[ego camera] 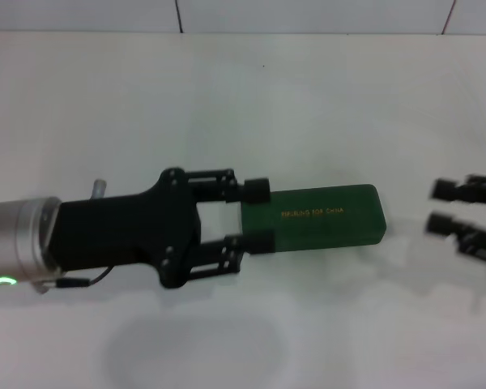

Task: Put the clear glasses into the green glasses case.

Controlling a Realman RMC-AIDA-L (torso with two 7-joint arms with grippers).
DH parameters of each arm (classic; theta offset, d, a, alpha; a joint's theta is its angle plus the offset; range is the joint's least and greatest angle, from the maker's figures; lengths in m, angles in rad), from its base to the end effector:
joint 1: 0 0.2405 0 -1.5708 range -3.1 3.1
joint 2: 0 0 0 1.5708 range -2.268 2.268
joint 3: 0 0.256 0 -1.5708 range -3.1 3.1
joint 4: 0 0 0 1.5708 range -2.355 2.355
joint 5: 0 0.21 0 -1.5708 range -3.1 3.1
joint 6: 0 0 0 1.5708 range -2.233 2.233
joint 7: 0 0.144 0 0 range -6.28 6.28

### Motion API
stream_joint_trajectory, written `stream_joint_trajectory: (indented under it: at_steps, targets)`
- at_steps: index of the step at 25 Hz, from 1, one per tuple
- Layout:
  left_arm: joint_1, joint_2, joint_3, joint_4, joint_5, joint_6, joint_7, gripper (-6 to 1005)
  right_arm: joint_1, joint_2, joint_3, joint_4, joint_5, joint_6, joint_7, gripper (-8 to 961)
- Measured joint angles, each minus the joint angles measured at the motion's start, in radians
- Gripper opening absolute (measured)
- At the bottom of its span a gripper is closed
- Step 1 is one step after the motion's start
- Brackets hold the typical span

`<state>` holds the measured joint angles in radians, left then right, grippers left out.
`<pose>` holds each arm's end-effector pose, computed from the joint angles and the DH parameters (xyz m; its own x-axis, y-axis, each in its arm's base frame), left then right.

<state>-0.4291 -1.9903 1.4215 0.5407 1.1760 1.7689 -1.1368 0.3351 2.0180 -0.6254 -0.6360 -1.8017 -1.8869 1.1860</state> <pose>-0.2130 0.2711 -0.0145 0.6264 0.1642 0.7620 0.1340 -0.9857 0.1022 0.2898 0.2605 0.0473 0.6899 -0.1763 -0.7021 -0.3726 -0.9180 -0.1357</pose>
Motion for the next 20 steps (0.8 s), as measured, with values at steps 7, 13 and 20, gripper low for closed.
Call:
stream_joint_trajectory:
  at_steps: [7, 13, 20]
  targets:
    - [0.003, 0.031, -0.009, 0.003, 0.062, 0.025, -0.12, 593, 0.06, 0.005, -0.128, 0.003, 0.014, -0.029, -0.01, 625]
    - [-0.004, 0.042, -0.01, 0.001, 0.086, 0.015, -0.136, 675, 0.073, 0.005, -0.138, 0.003, 0.034, -0.059, -0.005, 780]
    - [-0.006, 0.035, -0.091, 0.001, 0.156, 0.011, -0.139, 675, 0.097, 0.007, -0.15, 0.04, 0.04, -0.079, -0.005, 863]
